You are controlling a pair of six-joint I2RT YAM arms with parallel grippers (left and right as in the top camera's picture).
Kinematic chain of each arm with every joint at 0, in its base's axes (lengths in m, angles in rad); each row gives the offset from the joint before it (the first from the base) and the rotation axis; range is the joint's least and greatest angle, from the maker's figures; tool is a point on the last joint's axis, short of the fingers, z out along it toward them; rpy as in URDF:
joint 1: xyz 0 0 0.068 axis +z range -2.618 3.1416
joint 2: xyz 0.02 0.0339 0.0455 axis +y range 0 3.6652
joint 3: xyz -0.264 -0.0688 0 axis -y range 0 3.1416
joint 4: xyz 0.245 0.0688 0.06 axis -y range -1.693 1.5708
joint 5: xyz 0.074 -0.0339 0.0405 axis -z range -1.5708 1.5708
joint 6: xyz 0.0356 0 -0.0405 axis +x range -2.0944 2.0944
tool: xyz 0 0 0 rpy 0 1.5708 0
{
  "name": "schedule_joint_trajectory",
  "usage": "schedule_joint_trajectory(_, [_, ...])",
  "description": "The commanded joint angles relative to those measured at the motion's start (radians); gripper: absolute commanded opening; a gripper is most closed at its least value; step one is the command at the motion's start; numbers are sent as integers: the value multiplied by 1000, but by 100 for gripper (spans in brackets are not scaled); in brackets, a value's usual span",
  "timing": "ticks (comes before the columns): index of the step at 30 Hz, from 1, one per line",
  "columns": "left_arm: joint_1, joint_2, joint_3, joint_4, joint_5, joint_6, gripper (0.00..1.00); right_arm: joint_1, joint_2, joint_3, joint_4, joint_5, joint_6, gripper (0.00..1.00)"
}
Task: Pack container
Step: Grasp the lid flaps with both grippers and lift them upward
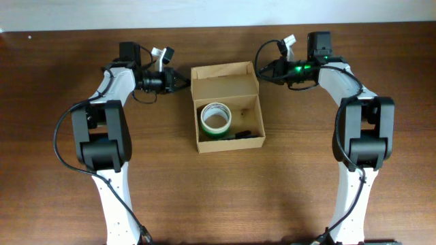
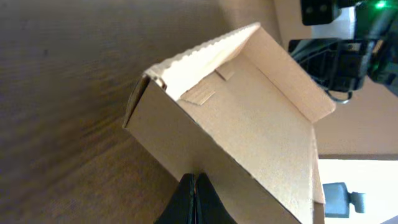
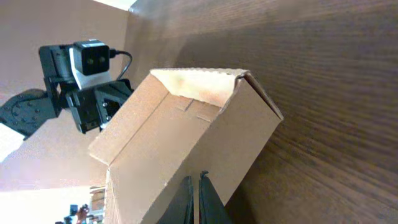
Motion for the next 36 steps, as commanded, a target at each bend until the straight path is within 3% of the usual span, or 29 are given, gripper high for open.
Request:
schedule_joint_trajectory(1, [-10, 16, -10, -40, -54, -18, 2, 16, 13, -2, -4, -27, 26, 4])
schedule_joint_trajectory(8, [-10, 60, -62, -108, -64, -18, 2, 16, 13, -2, -20, -22, 26, 4])
schedule_joint_trajectory(14, [-10, 82, -72, -114, -64, -18, 2, 16, 13, -3, -179, 185, 15, 4])
schedule_joint_trajectory(19, [-11, 82, -72, -73, -58, -18, 2, 19, 13, -3, -204, 193, 3, 4])
schedule_joint_trajectory(24, [-14, 82, -72, 21, 8, -21, 2, 40, 13, -3, -192, 193, -4, 4])
schedule_joint_trajectory(36, [-19, 82, -72, 374, 243, -267, 2, 84, 13, -2, -64, 133, 0, 4])
